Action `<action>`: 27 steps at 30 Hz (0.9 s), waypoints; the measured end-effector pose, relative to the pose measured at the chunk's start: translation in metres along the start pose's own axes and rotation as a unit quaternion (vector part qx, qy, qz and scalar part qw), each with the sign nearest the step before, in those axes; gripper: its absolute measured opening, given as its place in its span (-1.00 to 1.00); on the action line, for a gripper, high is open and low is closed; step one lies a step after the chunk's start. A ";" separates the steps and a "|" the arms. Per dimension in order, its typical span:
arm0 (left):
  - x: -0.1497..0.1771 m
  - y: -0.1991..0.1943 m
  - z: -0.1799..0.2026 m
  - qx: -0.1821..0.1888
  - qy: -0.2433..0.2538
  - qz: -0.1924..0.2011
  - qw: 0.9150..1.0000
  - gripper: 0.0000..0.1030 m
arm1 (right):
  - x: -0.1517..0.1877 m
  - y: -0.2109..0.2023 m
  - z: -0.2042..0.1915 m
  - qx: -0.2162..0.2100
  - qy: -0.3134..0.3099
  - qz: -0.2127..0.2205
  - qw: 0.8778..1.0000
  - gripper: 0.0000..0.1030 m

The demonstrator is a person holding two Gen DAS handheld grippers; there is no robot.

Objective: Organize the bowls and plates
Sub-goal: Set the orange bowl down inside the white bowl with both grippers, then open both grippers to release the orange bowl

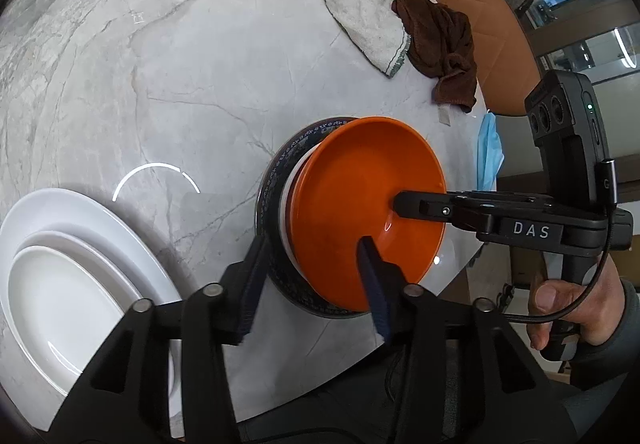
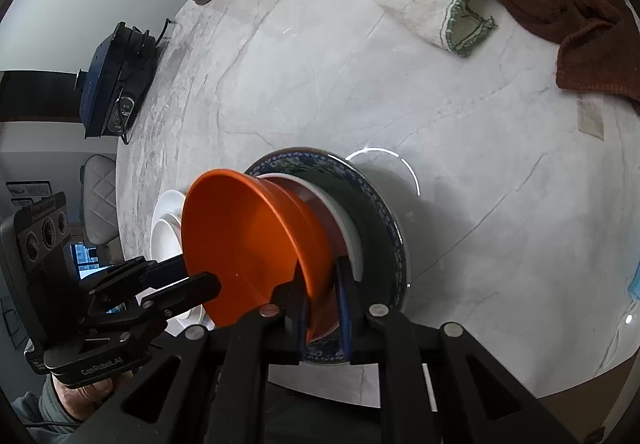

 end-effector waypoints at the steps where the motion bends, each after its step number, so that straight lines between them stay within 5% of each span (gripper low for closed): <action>1: 0.000 -0.001 0.000 0.000 0.000 0.000 1.000 0.00 | 0.000 0.001 0.000 0.004 -0.002 0.000 1.000 -0.72; 21: 0.001 -0.008 -0.013 -0.006 -0.034 0.020 0.999 0.00 | -0.001 -0.009 -0.011 0.082 -0.083 0.015 0.993 -0.63; 27: 0.009 -0.012 -0.012 -0.013 -0.054 0.046 0.997 0.00 | 0.002 -0.010 -0.017 0.083 -0.114 0.017 0.990 -0.40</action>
Point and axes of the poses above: each gripper's, at about its wrist camera, not at the fingertips, and y roughly the way its jaws point, z to its right, x to its underside, the point moved 10 cm from there along y, roughly the way its jaws point, and after that the axes turned 15 degrees about x, right-handed, at the moved point
